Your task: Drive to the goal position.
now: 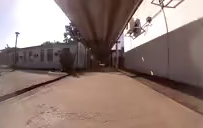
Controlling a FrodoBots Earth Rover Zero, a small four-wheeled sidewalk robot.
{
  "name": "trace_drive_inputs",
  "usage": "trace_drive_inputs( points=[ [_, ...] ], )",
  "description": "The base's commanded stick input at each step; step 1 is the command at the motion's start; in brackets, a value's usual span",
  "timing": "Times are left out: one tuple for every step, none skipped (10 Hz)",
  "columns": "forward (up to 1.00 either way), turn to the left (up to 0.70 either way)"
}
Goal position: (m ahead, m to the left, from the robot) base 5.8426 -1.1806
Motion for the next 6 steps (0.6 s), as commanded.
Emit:
trace_drive_inputs(
  points=[
    [0.5,0.0],
    [0.5,0.0],
    [0.5,0.0],
    [0.5,0.0],
    [0.5,0.0],
    [0.5,0.0]
  ],
)
